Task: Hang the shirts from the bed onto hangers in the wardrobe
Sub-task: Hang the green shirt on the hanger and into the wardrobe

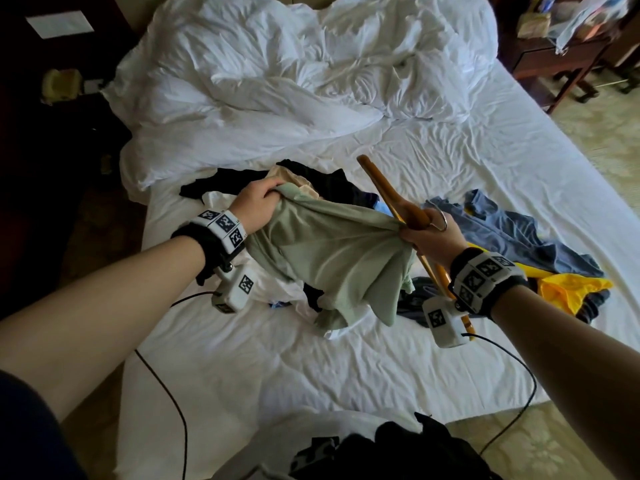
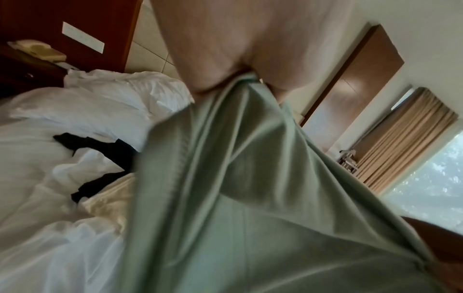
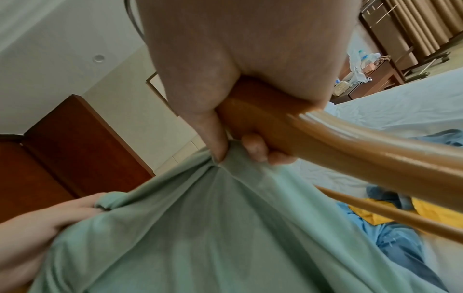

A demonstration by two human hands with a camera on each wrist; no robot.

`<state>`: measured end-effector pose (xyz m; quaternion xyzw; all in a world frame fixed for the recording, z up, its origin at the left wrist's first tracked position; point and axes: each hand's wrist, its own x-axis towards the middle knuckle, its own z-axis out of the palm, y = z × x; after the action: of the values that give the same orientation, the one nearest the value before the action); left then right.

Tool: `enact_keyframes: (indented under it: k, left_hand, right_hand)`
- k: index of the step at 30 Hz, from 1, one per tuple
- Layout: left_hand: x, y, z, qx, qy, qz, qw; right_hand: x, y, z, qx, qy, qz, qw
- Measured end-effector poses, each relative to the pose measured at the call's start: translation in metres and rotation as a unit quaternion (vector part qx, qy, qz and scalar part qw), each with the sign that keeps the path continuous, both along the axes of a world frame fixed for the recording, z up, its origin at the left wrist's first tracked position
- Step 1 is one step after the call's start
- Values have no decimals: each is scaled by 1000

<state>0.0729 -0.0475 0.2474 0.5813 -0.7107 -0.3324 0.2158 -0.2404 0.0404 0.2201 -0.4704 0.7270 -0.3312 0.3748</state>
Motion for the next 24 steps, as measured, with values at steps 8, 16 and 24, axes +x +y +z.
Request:
enact_keyframes:
  k: [8, 16, 24]
  left_hand:
    - [8, -13, 27, -111, -24, 164, 980]
    - [-8, 20, 2, -25, -211, -105, 972]
    - [-102, 60, -35, 42, -150, -196, 968]
  right_hand:
    - [-3, 12, -16, 60, 101, 124, 985]
    - [37, 5, 13, -16, 50, 136, 989]
    - [69, 0, 28, -60, 22, 177, 982]
